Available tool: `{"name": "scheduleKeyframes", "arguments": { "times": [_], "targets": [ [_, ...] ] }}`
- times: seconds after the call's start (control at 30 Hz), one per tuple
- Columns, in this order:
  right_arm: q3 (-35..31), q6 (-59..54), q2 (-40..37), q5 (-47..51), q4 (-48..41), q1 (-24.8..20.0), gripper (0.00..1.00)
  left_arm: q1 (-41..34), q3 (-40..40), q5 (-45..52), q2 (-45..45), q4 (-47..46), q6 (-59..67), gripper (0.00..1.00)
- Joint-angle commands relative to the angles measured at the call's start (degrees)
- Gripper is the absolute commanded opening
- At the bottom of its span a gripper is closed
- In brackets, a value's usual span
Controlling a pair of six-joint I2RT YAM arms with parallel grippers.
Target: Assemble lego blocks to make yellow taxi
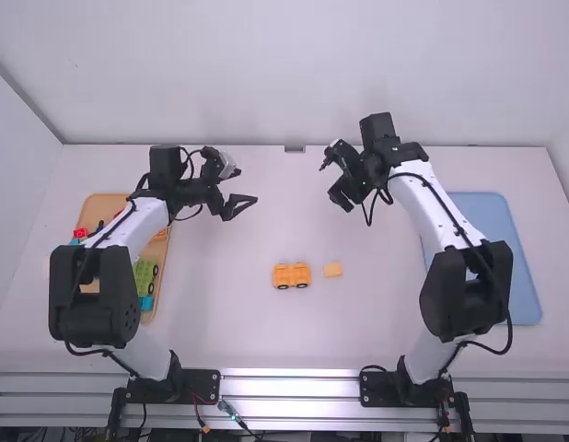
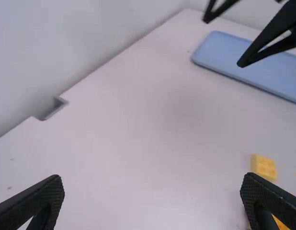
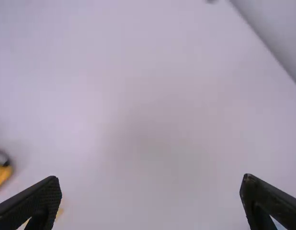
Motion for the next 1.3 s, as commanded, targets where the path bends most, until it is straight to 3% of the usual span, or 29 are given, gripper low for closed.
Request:
{"name": "scheduleKeyframes", "arguments": {
  "times": [0.0, 0.13, 0.23, 0.4, 0.57, 0.8, 1.0, 1.27],
  "targets": [
    [0.09, -18.86, -0.72, -14.53, -3.67, -0.33, 0.99, -1.86, 0.0, 6.88, 0.33, -2.69, 11.1, 0.99],
    [-1.84, -37.64, -0.72, -27.85, -13.03, -2.8, 0.99, -5.01, -0.98, 7.32, 0.33, -7.58, 20.37, 0.99],
    [-5.99, -42.21, -0.72, -33.27, -12.02, -5.07, 0.99, -7.17, -3.34, 7.43, 0.33, -7.45, 25.7, 0.99],
    [-17.18, -43.87, -0.72, -36.06, -3.96, -7.37, 0.99, -9.44, -9.11, 7.89, 0.33, -2.4, 28.35, 0.99],
    [-28.59, -47.67, -0.72, -38.99, 6.88, -7.45, 0.99, -9.99, -15.58, 10.56, 0.33, 10.27, 20.59, 0.99],
    [-39.8, -39.28, 0.42, -38.05, 24.65, -7.65, 0.99, -9.99, -21.49, 10.4, 0.33, 23.23, 12.24, 0.99],
    [-40.7, -43.91, 5.2, -40.0, 24.68, -10.36, 0.99, -10.01, -22.18, 10.43, 0.33, 24.87, 10.58, 0.99],
    [-35.19, -54.86, 14.71, -43.12, 17.57, -12.81, 0.96, -10.01, -22.16, 10.4, 0.33, 24.68, 10.34, 0.99]
  ]
}}
